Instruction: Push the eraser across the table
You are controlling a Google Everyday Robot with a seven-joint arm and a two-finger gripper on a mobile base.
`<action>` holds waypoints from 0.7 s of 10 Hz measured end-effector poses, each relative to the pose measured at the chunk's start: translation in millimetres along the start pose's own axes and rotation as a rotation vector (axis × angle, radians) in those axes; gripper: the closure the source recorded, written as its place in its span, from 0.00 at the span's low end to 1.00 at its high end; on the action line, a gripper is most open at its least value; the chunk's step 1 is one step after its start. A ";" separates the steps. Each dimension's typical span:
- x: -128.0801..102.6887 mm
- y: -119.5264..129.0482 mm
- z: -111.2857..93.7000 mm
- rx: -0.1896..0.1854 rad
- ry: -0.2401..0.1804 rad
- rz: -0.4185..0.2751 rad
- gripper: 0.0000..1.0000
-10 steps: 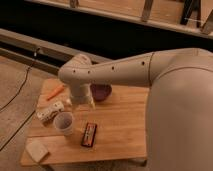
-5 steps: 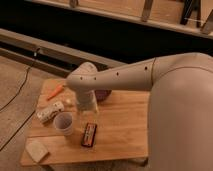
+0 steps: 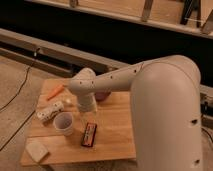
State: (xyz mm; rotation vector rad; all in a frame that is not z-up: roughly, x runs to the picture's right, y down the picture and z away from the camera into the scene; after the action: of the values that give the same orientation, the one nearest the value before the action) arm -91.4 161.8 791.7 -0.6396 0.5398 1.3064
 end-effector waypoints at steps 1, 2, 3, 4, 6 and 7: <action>-3.8 -2.9 6.9 0.009 0.002 -0.004 0.73; -9.4 -5.2 16.2 0.021 0.003 -0.014 0.87; -11.6 -6.1 19.0 0.025 0.003 -0.016 0.93; -15.3 -8.7 21.9 0.033 0.001 -0.016 0.99; -23.9 -14.1 23.4 0.047 -0.013 -0.012 1.00; -29.1 -15.2 23.4 0.052 -0.029 -0.008 1.00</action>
State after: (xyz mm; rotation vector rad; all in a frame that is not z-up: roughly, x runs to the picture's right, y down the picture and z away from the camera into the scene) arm -81.8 155.7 830.4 -0.5787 0.5453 1.2877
